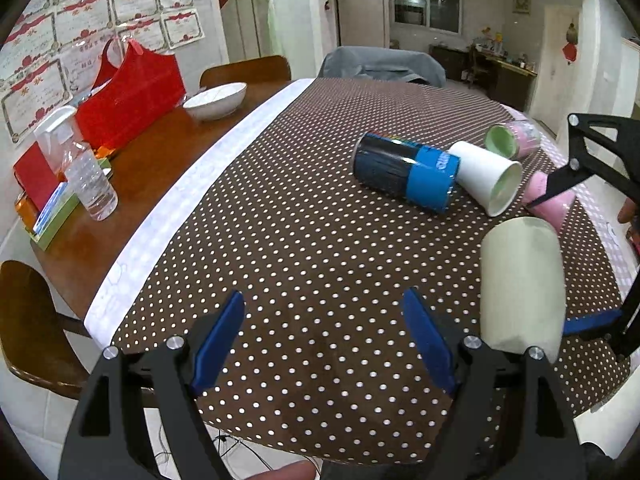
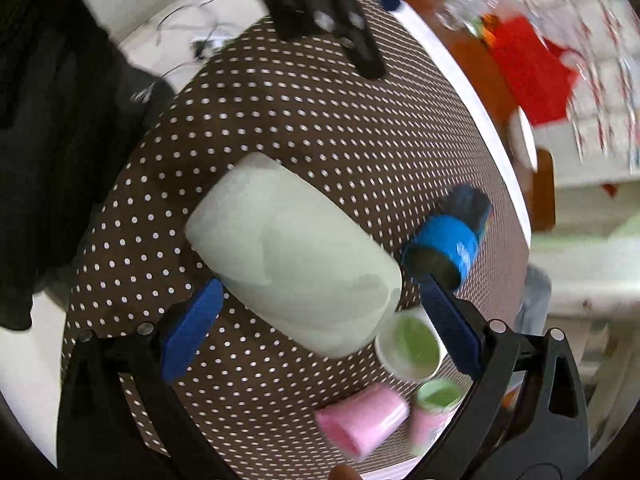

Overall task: Flip cup upside down
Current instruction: 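Rotate the right gripper to turn the pale green cup rim-down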

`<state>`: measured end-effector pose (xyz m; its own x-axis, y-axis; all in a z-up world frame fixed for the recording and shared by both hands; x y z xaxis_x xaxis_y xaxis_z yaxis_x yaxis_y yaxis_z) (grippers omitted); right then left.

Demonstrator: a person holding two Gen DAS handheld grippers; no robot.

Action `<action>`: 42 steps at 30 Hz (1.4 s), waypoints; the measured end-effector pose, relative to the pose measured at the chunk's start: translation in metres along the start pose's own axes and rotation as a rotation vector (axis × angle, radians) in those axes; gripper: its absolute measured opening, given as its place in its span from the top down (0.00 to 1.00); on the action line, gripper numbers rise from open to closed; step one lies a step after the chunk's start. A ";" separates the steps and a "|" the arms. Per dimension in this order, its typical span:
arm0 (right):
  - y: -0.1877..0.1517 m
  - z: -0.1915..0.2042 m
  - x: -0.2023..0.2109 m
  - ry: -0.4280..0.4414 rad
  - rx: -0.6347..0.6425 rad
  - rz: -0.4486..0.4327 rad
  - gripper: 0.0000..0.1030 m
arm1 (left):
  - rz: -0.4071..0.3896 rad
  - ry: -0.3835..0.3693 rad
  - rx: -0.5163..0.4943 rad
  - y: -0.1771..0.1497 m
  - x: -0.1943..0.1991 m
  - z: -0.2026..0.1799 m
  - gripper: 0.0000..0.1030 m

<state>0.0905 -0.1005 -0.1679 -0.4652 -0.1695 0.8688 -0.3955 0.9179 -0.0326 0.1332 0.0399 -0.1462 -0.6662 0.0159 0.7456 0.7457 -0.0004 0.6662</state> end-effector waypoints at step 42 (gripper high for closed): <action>-0.040 -0.039 0.025 -0.071 -0.878 -0.160 0.30 | -0.045 -0.133 -0.132 -0.004 0.002 -0.032 0.23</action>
<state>0.1254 -0.1273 -0.1261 -0.5162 -0.3139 0.7969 0.2754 0.8202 0.5014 0.1286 0.0077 -0.1472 -0.6850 0.1507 0.7128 0.7015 -0.1277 0.7011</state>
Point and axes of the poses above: each gripper's, at about its wrist camera, not at the fingertips, and x roughly against the way its jaws point, z to its left, y to its top, the point moved 3 cm from there along -x, roughly the way its jaws point, and after that the axes turned 7 degrees about x, right-handed, at the moved point
